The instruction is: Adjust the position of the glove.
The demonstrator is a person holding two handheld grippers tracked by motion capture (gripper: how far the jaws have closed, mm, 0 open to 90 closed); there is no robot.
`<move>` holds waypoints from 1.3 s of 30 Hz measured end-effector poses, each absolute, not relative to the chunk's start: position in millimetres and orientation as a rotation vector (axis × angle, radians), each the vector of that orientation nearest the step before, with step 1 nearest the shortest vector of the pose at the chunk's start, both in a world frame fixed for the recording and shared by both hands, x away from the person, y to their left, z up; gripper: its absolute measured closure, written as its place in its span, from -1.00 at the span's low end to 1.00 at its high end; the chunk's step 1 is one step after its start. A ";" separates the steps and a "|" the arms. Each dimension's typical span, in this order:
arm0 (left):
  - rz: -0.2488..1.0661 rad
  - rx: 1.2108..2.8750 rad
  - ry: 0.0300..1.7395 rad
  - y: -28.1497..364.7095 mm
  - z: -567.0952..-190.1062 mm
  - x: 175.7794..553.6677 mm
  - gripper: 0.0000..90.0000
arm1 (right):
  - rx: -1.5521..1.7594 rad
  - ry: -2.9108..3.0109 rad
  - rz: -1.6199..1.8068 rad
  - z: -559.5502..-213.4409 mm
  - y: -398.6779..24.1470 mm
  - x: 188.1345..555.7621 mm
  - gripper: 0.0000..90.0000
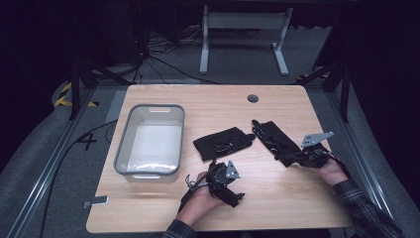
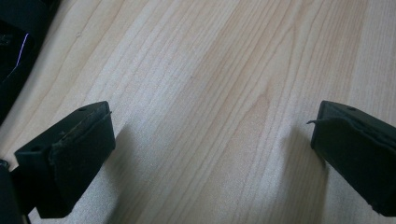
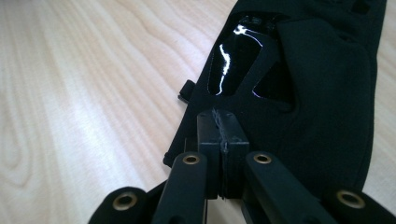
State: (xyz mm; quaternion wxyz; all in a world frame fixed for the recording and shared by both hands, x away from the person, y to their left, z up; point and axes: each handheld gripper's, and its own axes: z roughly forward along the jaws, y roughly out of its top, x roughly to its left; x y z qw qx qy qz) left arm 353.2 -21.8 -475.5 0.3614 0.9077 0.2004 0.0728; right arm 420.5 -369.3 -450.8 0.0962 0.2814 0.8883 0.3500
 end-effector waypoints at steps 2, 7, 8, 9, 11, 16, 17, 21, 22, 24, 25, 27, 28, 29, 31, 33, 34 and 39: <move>0.188 2.338 0.516 -21.8 -475.5 353.2 -1.00 | 0.831 2.637 1.036 -450.6 -369.7 419.0 1.00; 0.189 2.338 0.516 -21.8 -475.5 353.2 -1.00 | 0.815 2.650 1.037 -450.7 -369.3 405.8 1.00; 0.189 2.338 0.516 -21.7 -475.5 353.2 -1.00 | 0.816 2.652 1.039 -450.8 -369.0 403.1 1.00; 0.188 2.338 0.516 -21.8 -475.5 353.1 -1.00 | 0.811 2.654 1.041 -450.9 -368.9 400.7 1.00; 0.189 2.338 0.516 -21.7 -475.5 353.2 -1.00 | 0.805 2.660 1.044 -451.0 -368.3 395.7 1.00; 0.190 2.339 0.517 -21.7 -475.4 353.1 -1.00 | 0.783 2.677 1.047 -451.1 -367.3 382.7 1.00; 0.190 2.338 0.517 -21.7 -475.4 353.1 -1.00 | 0.784 2.680 1.050 -451.2 -366.8 379.7 1.00; 0.190 2.338 0.517 -21.7 -475.4 353.1 -1.00 | 0.757 2.696 1.057 -451.5 -365.4 368.1 1.00; 0.190 2.339 0.517 -21.7 -475.4 353.1 -1.00 | 0.749 2.704 1.057 -451.4 -364.7 363.9 1.00; 0.190 2.339 0.517 -21.7 -475.4 353.1 -1.00 | 0.732 2.713 1.059 -451.5 -363.5 359.5 1.00; 0.190 2.339 0.517 -21.7 -475.4 353.1 -1.00 | 0.725 2.721 1.059 -451.5 -362.4 356.4 1.00; 0.190 2.339 0.517 -21.7 -475.4 353.1 -1.00 | 0.720 2.722 1.063 -451.6 -361.7 354.6 1.00; 0.190 2.338 0.517 -21.7 -475.5 353.1 -1.00 | 0.711 2.732 1.064 -451.6 -360.8 351.8 1.00; 0.190 2.338 0.517 -21.7 -475.4 353.1 -1.00 | 0.705 2.737 1.068 -451.7 -360.0 349.2 1.00; 0.189 2.338 0.517 -21.7 -475.5 353.1 -1.00 | 0.692 2.750 1.069 -451.7 -358.9 344.1 1.00; 0.190 2.339 0.517 -21.7 -475.4 353.1 -1.00 | 0.685 2.757 1.077 -452.1 -358.1 340.0 1.00; 0.190 2.338 0.517 -21.7 -475.5 353.1 -1.00 | 0.677 2.762 1.080 -452.1 -357.6 337.6 1.00; 0.189 2.338 0.517 -21.8 -475.5 353.1 -1.00 | 0.664 2.753 1.087 -449.1 -357.3 334.8 1.00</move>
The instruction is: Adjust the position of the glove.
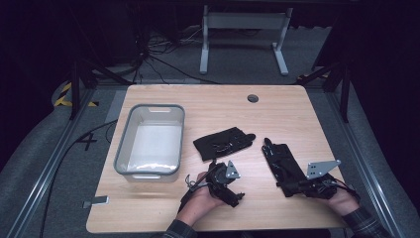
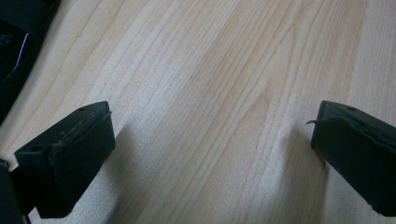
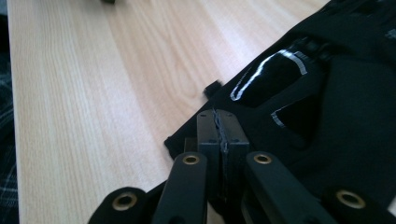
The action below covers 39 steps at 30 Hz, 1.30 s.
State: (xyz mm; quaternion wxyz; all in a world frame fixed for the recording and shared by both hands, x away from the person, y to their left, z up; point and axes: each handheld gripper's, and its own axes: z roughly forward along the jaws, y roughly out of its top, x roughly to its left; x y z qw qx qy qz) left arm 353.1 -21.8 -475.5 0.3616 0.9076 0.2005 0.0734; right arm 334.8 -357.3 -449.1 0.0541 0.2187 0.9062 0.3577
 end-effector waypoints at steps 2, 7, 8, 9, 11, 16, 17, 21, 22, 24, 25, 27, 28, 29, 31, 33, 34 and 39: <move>0.189 2.338 0.517 -21.7 -475.5 353.1 -1.00 | 0.669 2.741 1.099 -447.4 -358.8 336.1 1.00; 0.188 2.338 0.515 -21.8 -475.5 353.2 -1.00 | 0.712 2.652 1.136 -435.3 -369.3 353.0 1.00; 0.188 2.338 0.515 -21.8 -475.5 353.2 -1.00 | 0.721 2.641 1.137 -434.1 -370.2 357.1 1.00; 0.188 2.338 0.515 -21.8 -475.5 353.2 -1.00 | 0.721 2.641 1.137 -434.1 -370.2 357.1 1.00; 0.188 2.338 0.515 -21.8 -475.5 353.2 -1.00 | 0.749 2.612 1.134 -431.4 -372.7 372.7 1.00; 0.187 2.338 0.515 -21.8 -475.5 353.2 -1.00 | 0.791 2.595 1.099 -436.3 -374.0 401.0 1.00; 0.188 2.338 0.515 -21.8 -475.5 353.2 -1.00 | 0.796 2.589 1.088 -437.4 -373.9 405.5 1.00; 0.188 2.338 0.514 -21.8 -475.5 353.2 -1.00 | 0.819 2.585 1.068 -441.0 -374.4 420.6 1.00; 0.188 2.338 0.514 -21.8 -475.5 353.2 -1.00 | 0.821 2.586 1.059 -441.9 -374.3 422.1 1.00; 0.187 2.338 0.514 -21.8 -475.5 353.2 -1.00 | 0.823 2.594 1.042 -444.8 -374.2 424.2 1.00; 0.188 2.339 0.514 -21.7 -475.5 353.1 -1.00 | 0.825 2.601 1.034 -446.5 -374.4 424.6 1.00; 0.187 2.338 0.514 -21.8 -475.5 353.2 -1.00 | 0.824 2.610 1.022 -449.1 -374.5 424.1 1.00; 0.188 2.339 0.515 -21.8 -475.5 353.1 -1.00 | 0.827 2.610 1.024 -449.0 -374.7 423.7 1.00; 0.188 2.339 0.515 -21.7 -475.5 353.1 -1.00 | 0.823 2.613 1.021 -449.0 -375.0 422.9 1.00; 0.188 2.339 0.514 -21.7 -475.5 353.0 -1.00 | 0.821 2.616 1.023 -449.6 -375.7 420.0 1.00; 0.187 2.338 0.515 -21.7 -475.5 352.9 -1.00 | 0.817 2.619 1.026 -449.9 -376.6 416.5 1.00; 0.187 2.337 0.513 -21.7 -475.5 353.0 -1.00 | 0.819 2.622 1.024 -449.8 -376.9 414.7 1.00; 0.188 2.338 0.513 -21.7 -475.5 353.0 -1.00 | 0.822 2.628 1.024 -450.0 -377.5 401.5 1.00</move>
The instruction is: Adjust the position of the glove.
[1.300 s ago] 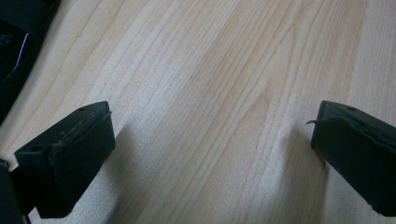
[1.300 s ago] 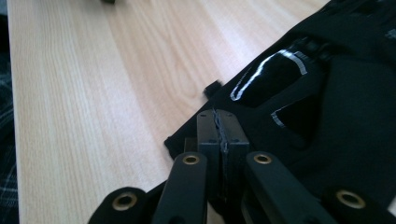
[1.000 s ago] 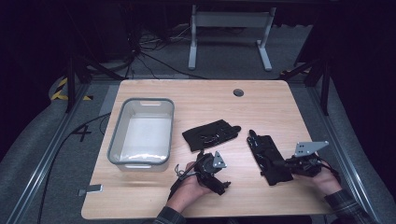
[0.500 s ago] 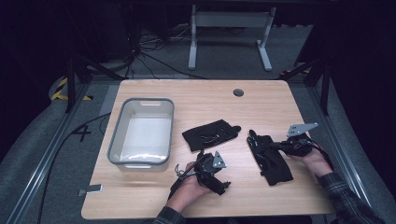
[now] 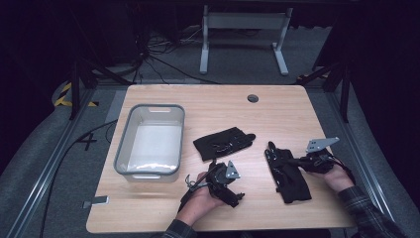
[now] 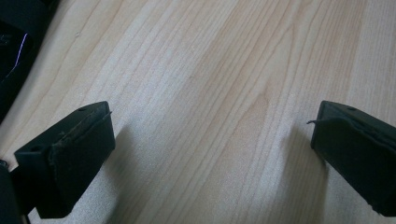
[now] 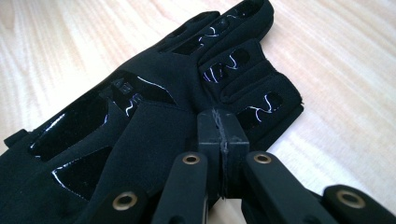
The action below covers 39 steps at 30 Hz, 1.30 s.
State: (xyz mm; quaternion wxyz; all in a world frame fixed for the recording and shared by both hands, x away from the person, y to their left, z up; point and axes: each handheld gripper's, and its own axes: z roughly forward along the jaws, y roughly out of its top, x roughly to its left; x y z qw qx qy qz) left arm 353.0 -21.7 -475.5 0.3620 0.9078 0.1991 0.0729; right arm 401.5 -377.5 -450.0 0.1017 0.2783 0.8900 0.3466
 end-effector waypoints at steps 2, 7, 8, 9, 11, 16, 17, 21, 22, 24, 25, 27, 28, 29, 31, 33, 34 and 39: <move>0.188 2.339 0.515 -21.7 -475.5 352.9 -1.00 | 0.834 2.629 1.015 -449.6 -376.6 394.3 1.00; 0.189 2.337 0.515 -21.7 -475.5 352.8 -1.00 | 0.819 2.635 0.994 -448.6 -373.5 382.7 1.00; 0.189 2.338 0.515 -21.6 -475.5 352.8 -1.00 | 0.823 2.638 0.993 -448.4 -373.4 380.2 1.00; 0.189 2.337 0.515 -21.6 -475.5 352.8 -1.00 | 0.822 2.642 0.993 -448.3 -373.6 379.0 1.00; 0.189 2.339 0.514 -21.5 -475.5 352.8 -1.00 | 0.822 2.643 0.996 -448.3 -374.1 374.9 1.00; 0.189 2.338 0.515 -21.5 -475.5 352.7 -1.00 | 0.809 2.655 0.994 -447.8 -374.3 361.5 1.00; 0.189 2.338 0.515 -21.5 -475.5 352.7 -1.00 | 0.808 2.650 0.996 -447.8 -374.5 359.5 1.00; 0.189 2.338 0.515 -21.5 -475.5 352.7 -1.00 | 0.802 2.622 1.035 -444.3 -377.1 356.2 0.87; 0.189 2.338 0.515 -21.5 -475.5 352.7 -1.00 | 0.808 2.598 1.047 -442.6 -379.1 356.5 0.82; 0.189 2.339 0.514 -21.4 -475.5 352.7 -1.00 | 0.836 2.554 1.059 -440.9 -384.1 358.5 0.72; 0.189 2.339 0.514 -21.4 -475.5 352.7 -1.00 | 0.853 2.538 1.063 -440.6 -387.3 359.6 0.65; 0.189 2.338 0.515 -21.5 -475.5 352.7 -1.00 | 0.885 2.507 1.061 -441.1 -393.7 362.2 0.46; 0.189 2.338 0.515 -21.5 -475.5 352.7 -1.00 | 0.909 2.492 1.057 -441.9 -397.4 363.9 0.32; 0.189 2.338 0.515 -21.5 -475.5 352.7 -1.00 | 0.928 2.480 1.049 -443.2 -401.1 365.8 0.18; 0.189 2.339 0.515 -21.5 -475.5 352.7 -1.00 | 0.978 2.451 1.019 -447.4 -409.2 370.4 0.02; 0.190 2.338 0.515 -21.5 -475.5 352.7 -1.00 | 0.998 2.436 0.999 -450.5 -415.4 373.6 -0.13; 0.190 2.338 0.516 -21.5 -475.5 352.7 -1.00 | 1.011 2.420 0.992 -452.8 -418.4 375.1 -0.22; 0.188 2.342 0.514 -21.5 -475.2 352.8 -1.00 | 1.011 2.382 0.984 -460.0 -426.6 379.1 -0.52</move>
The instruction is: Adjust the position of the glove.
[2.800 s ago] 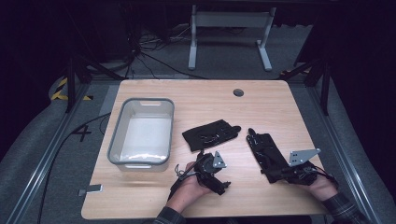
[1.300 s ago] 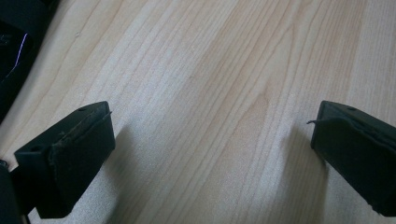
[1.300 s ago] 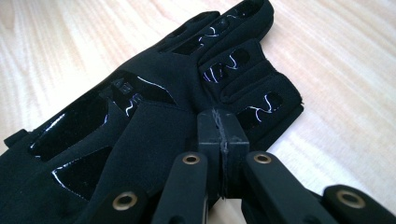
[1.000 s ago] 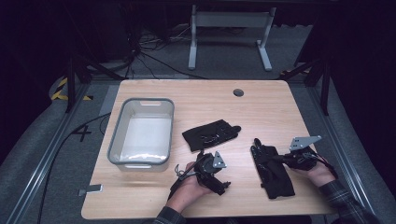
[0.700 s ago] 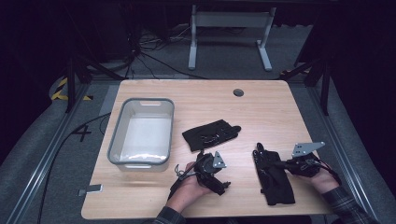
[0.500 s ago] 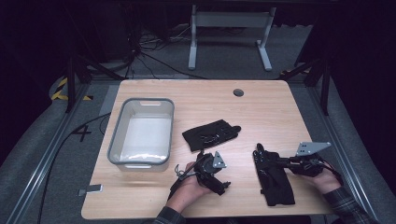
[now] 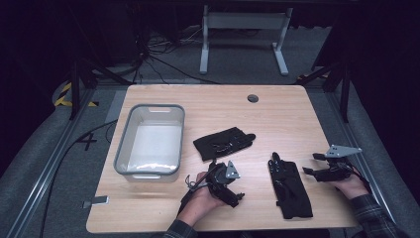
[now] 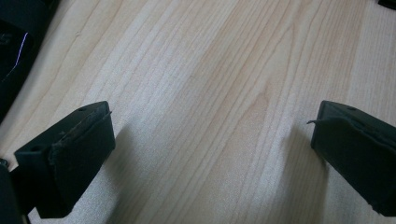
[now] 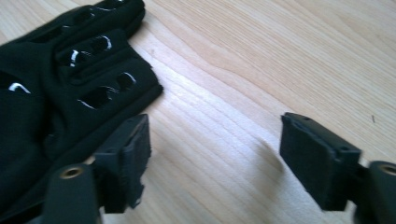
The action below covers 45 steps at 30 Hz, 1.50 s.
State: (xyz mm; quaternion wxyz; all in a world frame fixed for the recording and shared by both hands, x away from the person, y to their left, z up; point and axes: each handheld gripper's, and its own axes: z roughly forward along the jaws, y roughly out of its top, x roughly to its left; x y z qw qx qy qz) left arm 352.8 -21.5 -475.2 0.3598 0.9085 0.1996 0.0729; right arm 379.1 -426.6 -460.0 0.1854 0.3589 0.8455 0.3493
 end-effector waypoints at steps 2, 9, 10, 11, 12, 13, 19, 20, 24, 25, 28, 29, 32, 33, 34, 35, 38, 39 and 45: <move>0.183 2.355 0.522 -21.8 -473.9 352.9 -1.00 | 1.026 2.374 0.987 -462.7 -428.1 380.8 -0.57; 0.174 2.363 0.564 -17.2 -463.6 358.9 -0.52 | 1.070 2.369 1.006 -464.3 -430.4 381.8 -0.63; 0.170 2.366 0.561 -16.8 -460.9 361.0 -0.37 | 1.070 2.368 1.007 -464.4 -430.3 381.7 -0.63; 0.176 2.360 0.569 -17.3 -457.6 363.5 -0.22 | 1.071 2.368 1.007 -464.4 -430.3 381.7 -0.63; 0.179 2.354 0.580 -17.2 -454.8 365.6 -0.10 | 1.075 2.363 1.004 -464.5 -430.2 381.3 -0.63; 0.179 2.345 0.588 -17.0 -452.2 368.3 0.04 | 1.076 2.363 1.006 -464.7 -430.2 381.2 -0.63; 0.208 2.308 0.694 -13.5 -439.2 388.4 0.80 | 1.076 2.361 1.008 -464.9 -430.3 381.0 -0.63; 0.216 2.303 0.706 -13.2 -438.3 391.2 0.90 | 1.076 2.360 1.008 -464.9 -430.3 381.0 -0.63; 0.238 2.307 0.764 -14.9 -435.9 406.9 0.99 | 1.081 2.351 1.014 -465.5 -430.5 380.0 -0.63; 0.237 2.293 0.773 -15.2 -436.3 410.4 0.99 | 1.081 2.350 1.014 -465.5 -430.4 380.1 -0.63; 0.255 2.310 0.799 -19.3 -438.1 420.7 0.99 | 1.081 2.350 1.014 -465.5 -430.4 380.0 -0.63; 0.266 2.303 0.809 -20.5 -438.3 423.9 0.99 | 1.081 2.350 1.013 -465.5 -430.4 380.0 -0.63; 0.302 2.312 0.832 -23.4 -438.3 436.0 0.99 | 1.080 2.350 1.013 -465.5 -430.5 380.1 -0.63; 0.302 2.312 0.832 -23.4 -438.3 436.0 0.99 | 1.080 2.350 1.013 -465.5 -430.5 380.1 -0.63; 0.310 2.311 0.841 -24.2 -439.2 438.9 0.99 | 1.081 2.350 1.014 -465.5 -430.4 380.0 -0.63; 0.321 2.317 0.852 -24.5 -440.6 441.4 0.99 | 1.081 2.350 1.014 -465.5 -430.5 380.1 -0.63; 0.296 2.342 0.874 -25.3 -448.4 446.7 0.99 | 1.081 2.350 1.014 -465.5 -430.5 380.1 -0.63; 0.291 2.339 0.881 -25.3 -449.4 447.0 0.99 | 1.081 2.350 1.014 -465.5 -430.5 380.1 -0.63; 0.265 2.343 0.864 -29.0 -449.0 442.6 0.99 | 1.080 2.350 1.014 -465.5 -430.5 380.1 -0.63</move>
